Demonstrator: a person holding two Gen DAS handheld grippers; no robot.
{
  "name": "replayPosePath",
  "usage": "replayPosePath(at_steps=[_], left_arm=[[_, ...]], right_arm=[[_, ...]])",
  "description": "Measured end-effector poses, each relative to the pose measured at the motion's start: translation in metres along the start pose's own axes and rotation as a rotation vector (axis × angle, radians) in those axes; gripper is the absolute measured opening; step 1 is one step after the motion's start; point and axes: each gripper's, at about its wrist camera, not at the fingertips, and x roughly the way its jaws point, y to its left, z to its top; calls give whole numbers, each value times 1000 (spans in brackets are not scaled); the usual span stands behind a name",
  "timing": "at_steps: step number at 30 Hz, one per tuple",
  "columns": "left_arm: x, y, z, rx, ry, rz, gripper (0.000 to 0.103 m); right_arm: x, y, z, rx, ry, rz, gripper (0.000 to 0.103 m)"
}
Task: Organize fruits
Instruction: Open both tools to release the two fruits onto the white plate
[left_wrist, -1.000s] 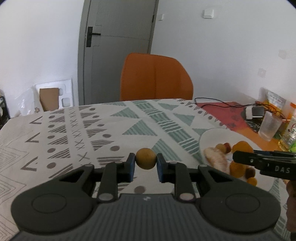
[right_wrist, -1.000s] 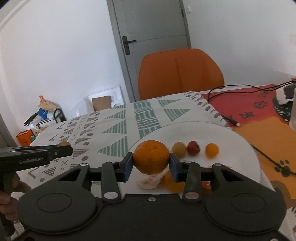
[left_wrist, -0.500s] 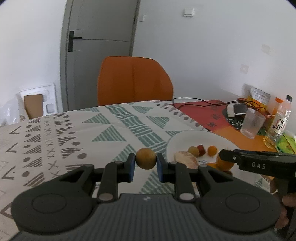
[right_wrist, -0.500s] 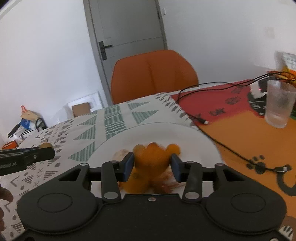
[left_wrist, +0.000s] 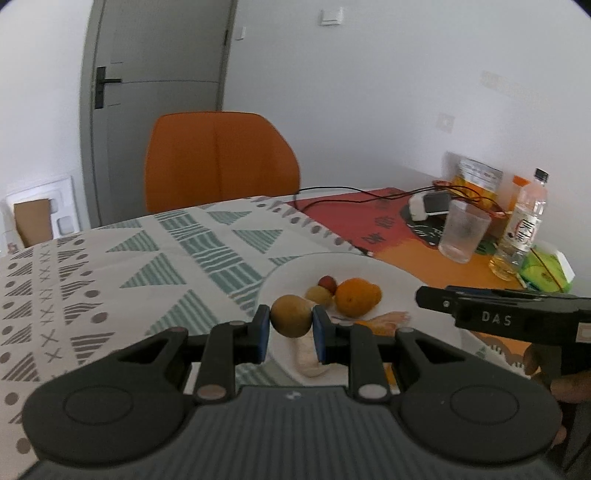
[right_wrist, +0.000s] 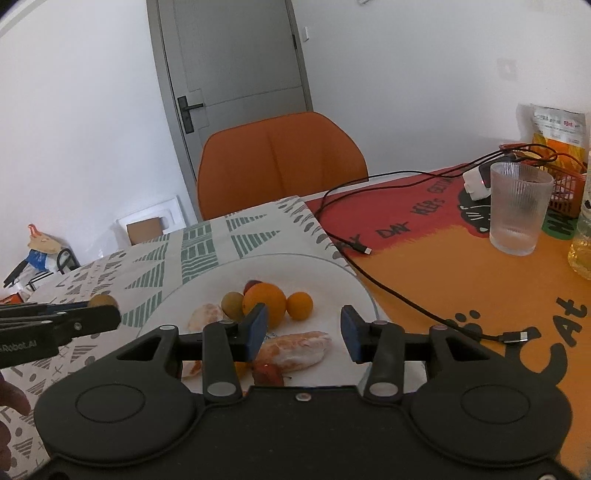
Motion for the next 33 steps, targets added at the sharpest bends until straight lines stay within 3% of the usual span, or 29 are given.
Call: replayPosePath(at_steps=[7, 12, 22, 28, 30, 33], left_arm=[[0, -17, 3, 19, -3, -46, 23], [-6, -21, 4, 21, -17, -34, 27], [-19, -1, 0, -30, 1, 78, 31], [-37, 9, -5, -59, -7, 140, 40], [-43, 12, -7, -66, -7, 165, 50], [-54, 18, -9, -88, -11, 200, 64]], right_arm=[[-6, -10, 2, 15, -14, -1, 44], [-8, -9, 2, 24, -19, 14, 44], [-12, 7, -3, -9, 18, 87, 46], [-18, 22, -7, -32, 38, 141, 55], [-21, 27, -6, -34, 39, 159, 57], [-27, 35, -7, -44, 41, 175, 70]])
